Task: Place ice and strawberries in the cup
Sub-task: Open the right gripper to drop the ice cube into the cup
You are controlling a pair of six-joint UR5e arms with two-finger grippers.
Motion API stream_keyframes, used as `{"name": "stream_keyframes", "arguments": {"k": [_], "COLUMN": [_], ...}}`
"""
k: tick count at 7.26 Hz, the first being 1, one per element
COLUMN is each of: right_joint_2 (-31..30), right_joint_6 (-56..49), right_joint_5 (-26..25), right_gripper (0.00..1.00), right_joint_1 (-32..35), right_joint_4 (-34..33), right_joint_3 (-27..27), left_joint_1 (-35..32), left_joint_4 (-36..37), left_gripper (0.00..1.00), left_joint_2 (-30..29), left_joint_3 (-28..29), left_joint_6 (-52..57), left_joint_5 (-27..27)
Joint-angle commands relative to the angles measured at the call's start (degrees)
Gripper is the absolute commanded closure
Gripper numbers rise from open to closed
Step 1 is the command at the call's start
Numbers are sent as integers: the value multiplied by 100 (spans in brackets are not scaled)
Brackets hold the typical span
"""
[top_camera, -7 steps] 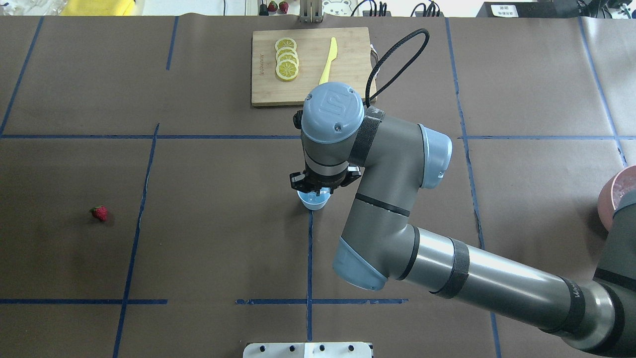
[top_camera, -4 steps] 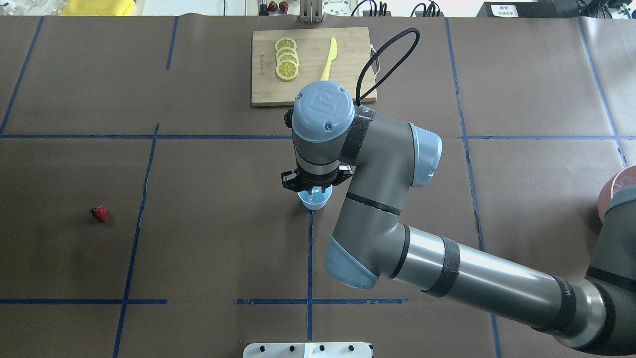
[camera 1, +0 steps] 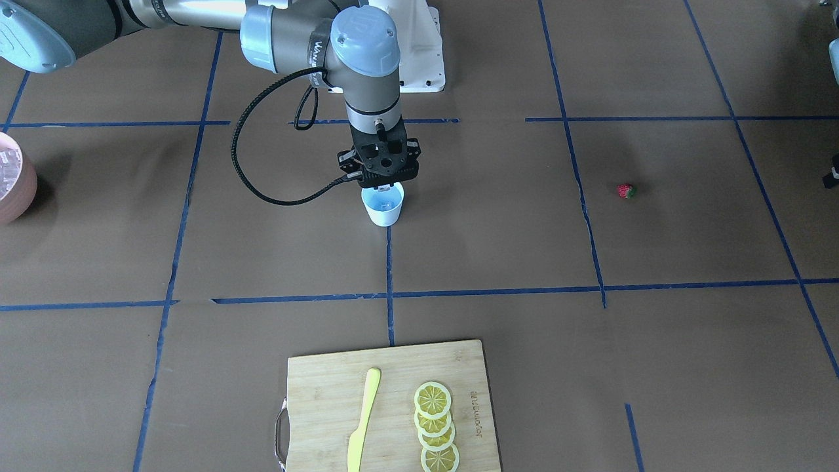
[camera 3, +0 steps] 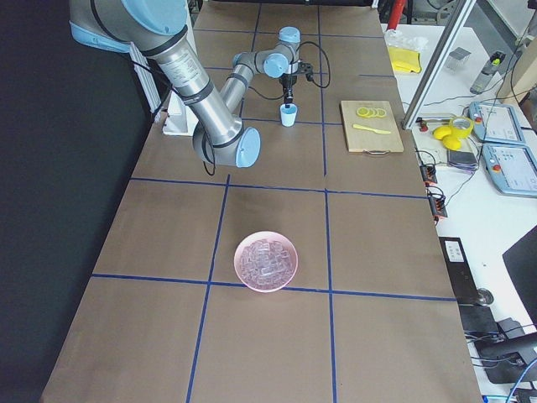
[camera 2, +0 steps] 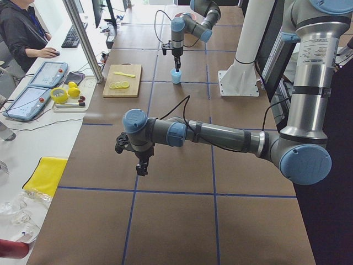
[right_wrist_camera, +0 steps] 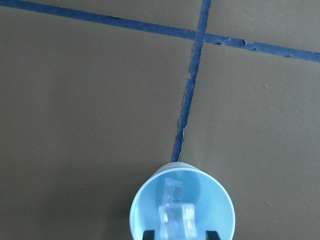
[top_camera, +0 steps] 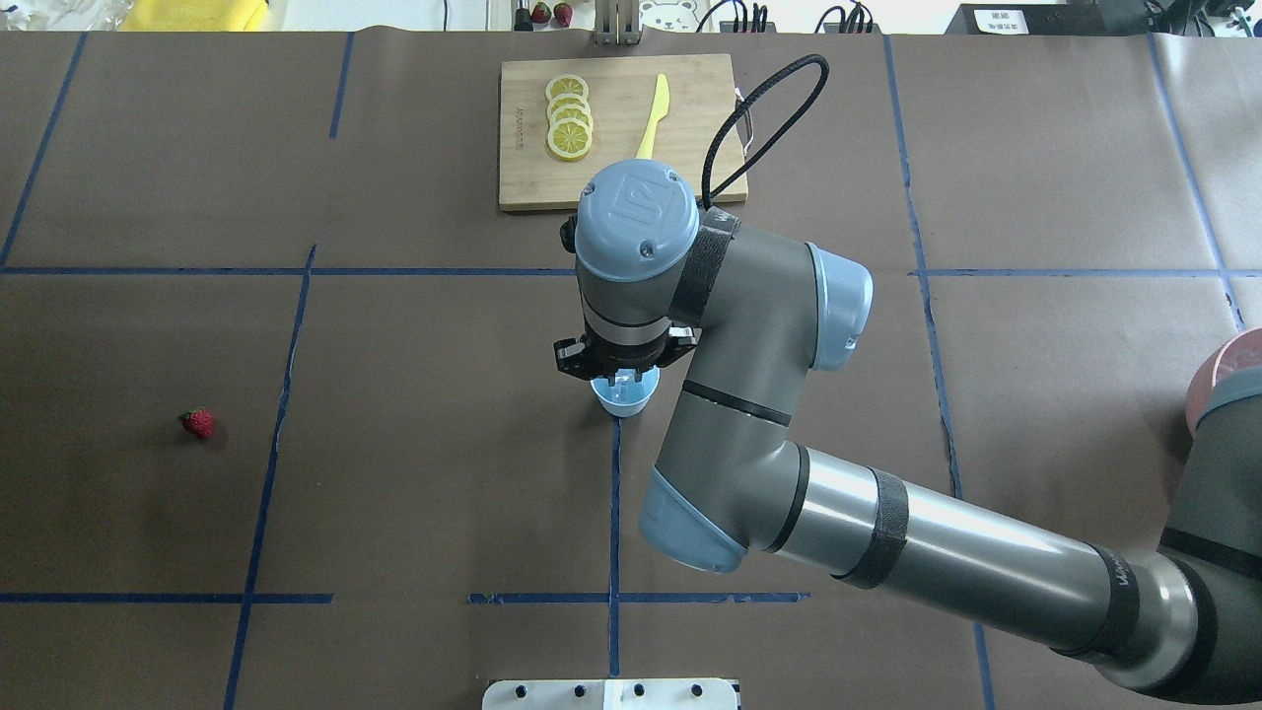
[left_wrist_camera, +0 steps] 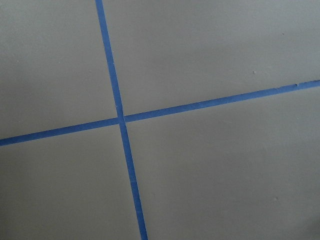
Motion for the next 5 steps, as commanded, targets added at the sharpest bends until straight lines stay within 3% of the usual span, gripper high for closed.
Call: {"name": "stream_keyframes", "arguments": {"k": [1,4,5], "right_joint_2": [6,-55,-30], "right_joint_6": [23,23,23], "right_joint_5": [-110,-67,-67], "right_gripper": [0,0,0], "right_joint_1": [2,255,378], "right_joint_4": [10,-199,-653], "right_joint_3": [19,543,764], "left_joint_1": [0,0,0], "left_joint_4": [0,0,0], "left_gripper": [0,0,0], "left_joint_2": [4,-14,-22], "left_joint_3": [5,-4,-13], "left_joint_6": [-2,-37,-46], "left_joint_5": [9,0,0]}}
